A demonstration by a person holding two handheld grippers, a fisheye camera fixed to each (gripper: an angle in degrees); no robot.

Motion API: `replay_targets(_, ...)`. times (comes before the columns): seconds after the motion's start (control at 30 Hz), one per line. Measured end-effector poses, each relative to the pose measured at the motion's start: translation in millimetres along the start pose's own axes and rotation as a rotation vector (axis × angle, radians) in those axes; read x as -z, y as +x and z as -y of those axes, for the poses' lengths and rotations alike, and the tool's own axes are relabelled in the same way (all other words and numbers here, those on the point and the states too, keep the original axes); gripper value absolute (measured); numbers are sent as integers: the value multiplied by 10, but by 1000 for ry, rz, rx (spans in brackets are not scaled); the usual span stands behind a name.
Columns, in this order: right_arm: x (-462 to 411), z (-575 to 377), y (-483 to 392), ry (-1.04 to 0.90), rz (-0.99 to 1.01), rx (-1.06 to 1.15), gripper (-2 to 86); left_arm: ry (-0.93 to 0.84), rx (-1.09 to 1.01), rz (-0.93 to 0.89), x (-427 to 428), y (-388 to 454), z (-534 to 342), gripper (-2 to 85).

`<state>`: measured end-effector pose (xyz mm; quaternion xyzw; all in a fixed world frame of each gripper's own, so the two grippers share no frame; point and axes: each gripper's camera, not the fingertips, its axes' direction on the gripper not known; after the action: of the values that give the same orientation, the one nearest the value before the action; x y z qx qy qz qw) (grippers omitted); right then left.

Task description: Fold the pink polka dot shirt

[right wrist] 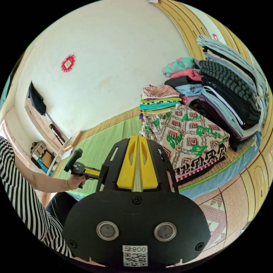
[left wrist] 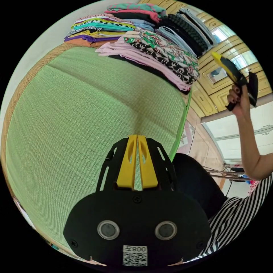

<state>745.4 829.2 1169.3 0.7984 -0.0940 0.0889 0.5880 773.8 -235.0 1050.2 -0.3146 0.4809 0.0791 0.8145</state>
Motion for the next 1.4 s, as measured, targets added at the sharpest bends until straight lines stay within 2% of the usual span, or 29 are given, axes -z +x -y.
replay_targets(0.13, -252, 327, -265, 95, 65, 84, 10, 79, -2, 62, 143, 186, -389, 3)
replay_targets(0.27, -699, 751, -366, 75, 61, 158, 34, 147, 21, 57, 281, 242, -731, 3)
replay_targets(0.53, -2228, 1935, -159, -81, -46, 66, 109, 211, 42, 29, 686, 263, -1417, 3)
replay_targets(0.83, -3447, 2530, -187, -225, -223, 32, 84, 224, 48, 1, 1226, 164, -2067, 2)
replay_targets(1.0, -3584, 2554, -218, -175, -204, -15, 27, 227, 53, -14, 1555, 61, -2397, 2)
replay_targets(1.2, -3541, 2627, -581, -146, -108, 43, 9, 227, 58, -22, 2006, -99, -2788, 2)
replay_targets(1.27, -3487, 2619, -823, -132, -33, 81, 8, 227, 78, -67, 2147, -209, -2902, 2)
replay_targets(1.4, -3308, 2361, -1553, -125, 157, 208, 6, 220, 198, -297, 2541, -609, -3262, 2)
